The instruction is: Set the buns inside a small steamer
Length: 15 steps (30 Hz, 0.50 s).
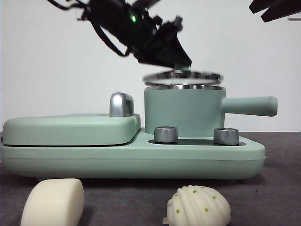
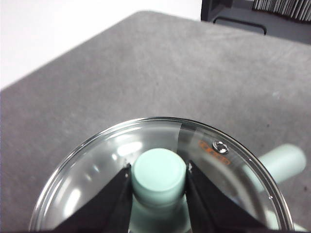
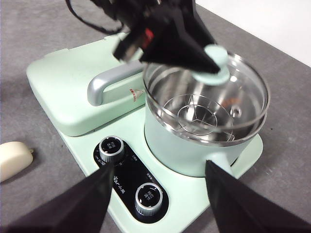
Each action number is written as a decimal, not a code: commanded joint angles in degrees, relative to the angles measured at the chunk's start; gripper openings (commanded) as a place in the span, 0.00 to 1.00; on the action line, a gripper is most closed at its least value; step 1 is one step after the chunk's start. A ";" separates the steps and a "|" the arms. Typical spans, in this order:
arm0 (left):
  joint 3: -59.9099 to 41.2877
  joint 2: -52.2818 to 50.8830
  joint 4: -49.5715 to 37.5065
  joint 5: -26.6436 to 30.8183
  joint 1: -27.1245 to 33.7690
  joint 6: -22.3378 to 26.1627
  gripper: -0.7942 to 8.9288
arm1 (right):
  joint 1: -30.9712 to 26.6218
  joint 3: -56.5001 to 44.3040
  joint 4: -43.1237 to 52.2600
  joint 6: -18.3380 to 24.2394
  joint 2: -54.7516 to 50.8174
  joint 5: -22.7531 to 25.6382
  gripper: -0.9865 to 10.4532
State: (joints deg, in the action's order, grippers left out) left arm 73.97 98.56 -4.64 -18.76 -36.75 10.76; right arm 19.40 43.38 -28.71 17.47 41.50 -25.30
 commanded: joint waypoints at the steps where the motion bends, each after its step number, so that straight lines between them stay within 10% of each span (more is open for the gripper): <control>1: 2.60 -2.97 -0.15 -0.07 0.17 -0.11 0.09 | 0.26 0.92 0.33 -0.98 0.33 0.04 0.35; 15: 2.58 -17.75 23.63 4.68 5.09 -7.43 0.09 | 0.79 0.92 0.35 -0.98 0.35 -0.20 0.35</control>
State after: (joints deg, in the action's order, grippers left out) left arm 74.83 81.30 19.88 -14.15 -31.59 4.86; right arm 19.70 43.38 -28.71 17.47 41.50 -25.32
